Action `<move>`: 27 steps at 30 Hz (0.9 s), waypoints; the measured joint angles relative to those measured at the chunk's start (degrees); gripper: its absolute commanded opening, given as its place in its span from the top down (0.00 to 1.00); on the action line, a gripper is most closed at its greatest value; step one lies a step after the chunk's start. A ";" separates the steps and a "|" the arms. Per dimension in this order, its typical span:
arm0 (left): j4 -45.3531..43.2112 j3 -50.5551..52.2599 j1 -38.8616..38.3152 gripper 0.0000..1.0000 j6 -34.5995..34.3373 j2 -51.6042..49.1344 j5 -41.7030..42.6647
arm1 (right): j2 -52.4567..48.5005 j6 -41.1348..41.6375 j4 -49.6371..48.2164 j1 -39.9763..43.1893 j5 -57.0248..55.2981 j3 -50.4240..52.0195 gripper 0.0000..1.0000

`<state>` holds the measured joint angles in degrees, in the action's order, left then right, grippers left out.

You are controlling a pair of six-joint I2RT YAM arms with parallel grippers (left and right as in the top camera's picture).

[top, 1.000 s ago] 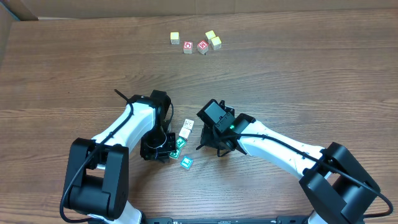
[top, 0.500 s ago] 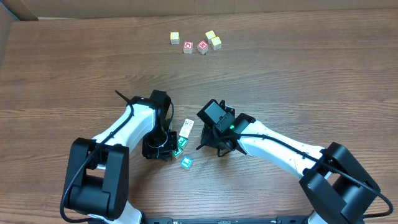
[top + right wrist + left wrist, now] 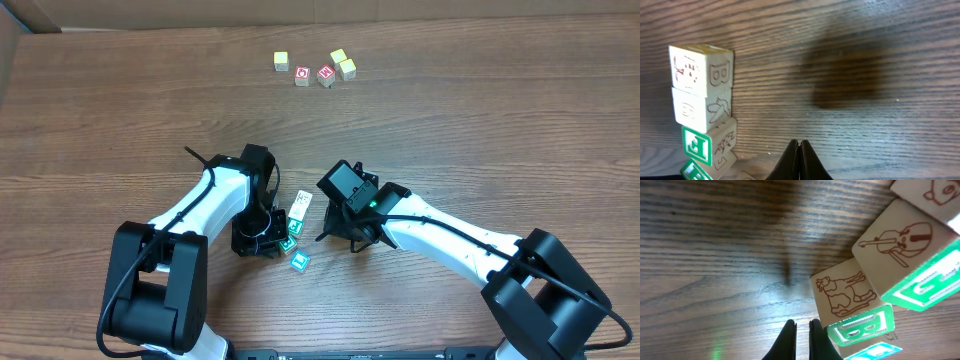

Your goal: Flip 5 blocks

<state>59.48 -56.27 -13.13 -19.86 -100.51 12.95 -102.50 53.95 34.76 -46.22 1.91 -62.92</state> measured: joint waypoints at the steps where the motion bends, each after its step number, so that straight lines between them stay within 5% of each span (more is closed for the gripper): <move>1: -0.13 0.00 -0.02 0.96 -0.13 0.00 0.17 | 0.00 -0.02 0.50 0.02 -0.02 0.00 0.96; 15: 0.07 -0.17 0.00 0.96 -2.10 8.39 -0.33 | 0.00 0.66 6.40 -2.25 7.48 0.00 0.96; 27: -6.03 -0.37 1.38 0.96 -7.04 10.99 -10.71 | 0.00 -0.15 4.59 -9.88 -1.95 -0.11 0.96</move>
<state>53.45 -56.64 -11.75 -26.89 -89.52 2.24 -102.50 53.80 39.35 -56.10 -0.03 -63.02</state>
